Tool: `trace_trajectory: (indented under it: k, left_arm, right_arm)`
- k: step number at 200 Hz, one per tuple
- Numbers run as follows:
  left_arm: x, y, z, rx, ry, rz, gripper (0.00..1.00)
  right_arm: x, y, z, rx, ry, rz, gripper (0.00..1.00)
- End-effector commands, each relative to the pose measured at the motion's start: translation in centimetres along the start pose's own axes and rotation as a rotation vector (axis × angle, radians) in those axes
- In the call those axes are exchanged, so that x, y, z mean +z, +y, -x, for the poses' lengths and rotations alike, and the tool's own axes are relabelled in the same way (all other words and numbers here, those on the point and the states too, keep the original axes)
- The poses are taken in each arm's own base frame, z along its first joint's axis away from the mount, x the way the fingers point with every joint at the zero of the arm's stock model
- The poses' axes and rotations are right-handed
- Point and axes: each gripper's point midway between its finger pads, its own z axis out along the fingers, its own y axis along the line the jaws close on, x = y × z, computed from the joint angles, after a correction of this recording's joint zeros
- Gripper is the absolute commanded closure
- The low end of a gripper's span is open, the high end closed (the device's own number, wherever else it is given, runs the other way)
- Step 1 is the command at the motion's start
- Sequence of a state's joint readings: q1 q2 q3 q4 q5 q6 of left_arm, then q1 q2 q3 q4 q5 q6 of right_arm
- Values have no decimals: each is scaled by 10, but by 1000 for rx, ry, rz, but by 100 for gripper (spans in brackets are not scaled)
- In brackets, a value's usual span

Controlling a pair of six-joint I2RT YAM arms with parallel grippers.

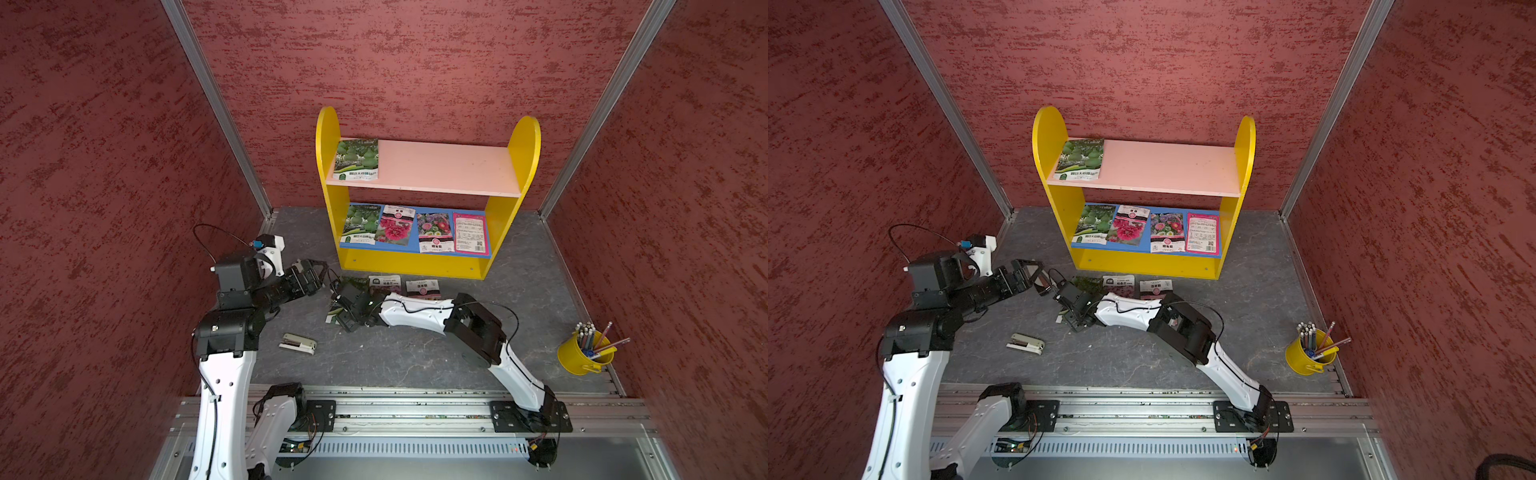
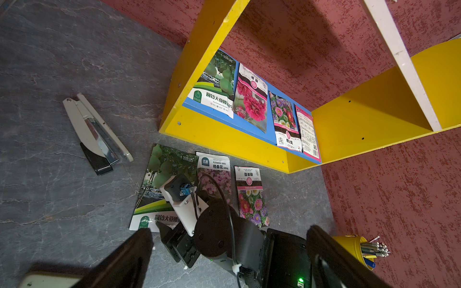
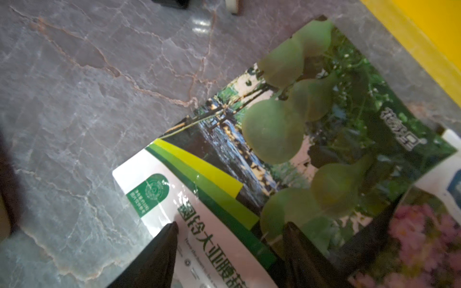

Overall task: Take the seed bag off the shelf
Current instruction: Adjust the seed packet at the center of the board.

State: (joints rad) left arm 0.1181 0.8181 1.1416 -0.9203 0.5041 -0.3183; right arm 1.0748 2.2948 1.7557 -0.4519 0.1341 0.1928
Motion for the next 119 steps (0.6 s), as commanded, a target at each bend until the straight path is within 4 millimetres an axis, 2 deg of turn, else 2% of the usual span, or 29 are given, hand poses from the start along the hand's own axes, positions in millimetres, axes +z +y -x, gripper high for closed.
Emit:
trace_trajectory:
  k: [1,29,49,64,84,119]
  left_arm:
    - [1,-6,3,11,-10,-43,0]
    - [0,-22,12,21,-19,-114,0]
    - [-1,-39,22,35,-28,-179,0]
    - [1,-53,29,63,-29,-207,0]
    - [5,-77,40,141,-33,-199,0]
    - [18,-129,61,270,-42,-202,0]
  right_arm:
    - [-57,7,41,-12,-138,81,29]
    - [-105,12,43,-33,-170,151,28]
    - [-134,9,35,-43,-170,167,22]
    - [-153,5,28,-42,-171,170,14]
    - [-180,3,20,-32,-190,193,2]
    - [-227,-1,4,-2,-235,243,2]
